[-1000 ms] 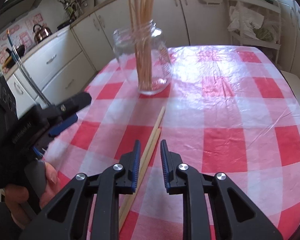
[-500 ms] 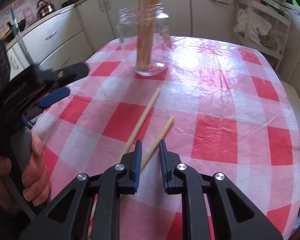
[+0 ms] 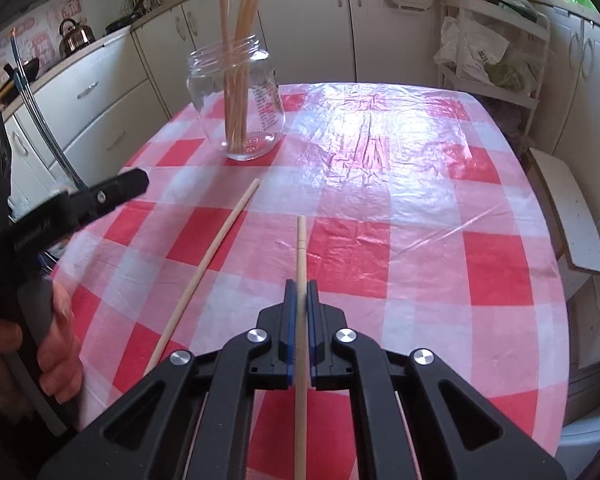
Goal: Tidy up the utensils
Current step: 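Move the open right gripper over a loose stick and close on it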
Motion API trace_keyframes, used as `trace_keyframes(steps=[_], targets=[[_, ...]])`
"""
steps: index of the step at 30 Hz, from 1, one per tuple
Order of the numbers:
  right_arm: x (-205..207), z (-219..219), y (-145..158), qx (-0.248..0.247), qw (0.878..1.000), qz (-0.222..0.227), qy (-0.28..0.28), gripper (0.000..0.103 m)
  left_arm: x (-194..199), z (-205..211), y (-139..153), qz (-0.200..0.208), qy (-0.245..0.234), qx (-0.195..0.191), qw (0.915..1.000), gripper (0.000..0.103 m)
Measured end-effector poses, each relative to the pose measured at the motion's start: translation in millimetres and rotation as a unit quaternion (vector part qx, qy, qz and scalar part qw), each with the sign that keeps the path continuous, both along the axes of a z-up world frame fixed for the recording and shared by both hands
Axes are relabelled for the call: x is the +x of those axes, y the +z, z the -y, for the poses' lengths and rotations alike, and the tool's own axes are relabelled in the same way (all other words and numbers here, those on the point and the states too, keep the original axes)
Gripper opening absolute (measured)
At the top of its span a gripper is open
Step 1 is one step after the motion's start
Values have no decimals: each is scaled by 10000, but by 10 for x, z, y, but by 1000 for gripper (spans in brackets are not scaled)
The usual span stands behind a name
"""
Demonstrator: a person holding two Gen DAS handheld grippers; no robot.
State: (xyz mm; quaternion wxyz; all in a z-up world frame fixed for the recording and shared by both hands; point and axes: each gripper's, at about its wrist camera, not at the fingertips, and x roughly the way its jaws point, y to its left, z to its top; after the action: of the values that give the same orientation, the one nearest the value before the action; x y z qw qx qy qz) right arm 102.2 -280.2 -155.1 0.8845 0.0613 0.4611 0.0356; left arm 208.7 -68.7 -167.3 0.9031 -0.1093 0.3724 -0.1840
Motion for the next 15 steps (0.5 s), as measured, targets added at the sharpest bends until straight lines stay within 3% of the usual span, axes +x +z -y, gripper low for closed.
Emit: trace_keyframes(steps=[6, 9, 15], targets=[[-40, -23, 7, 140, 9999, -28, 29, 8, -188, 198, 45, 49, -293, 306, 9991, 86], [-53, -6, 4, 156, 9999, -13, 4, 17, -226, 289, 38, 20, -397, 501, 9980, 86], [-60, -7, -61, 35, 10000, -57, 47, 17, -237, 371, 51, -34, -372, 736, 9966, 86]])
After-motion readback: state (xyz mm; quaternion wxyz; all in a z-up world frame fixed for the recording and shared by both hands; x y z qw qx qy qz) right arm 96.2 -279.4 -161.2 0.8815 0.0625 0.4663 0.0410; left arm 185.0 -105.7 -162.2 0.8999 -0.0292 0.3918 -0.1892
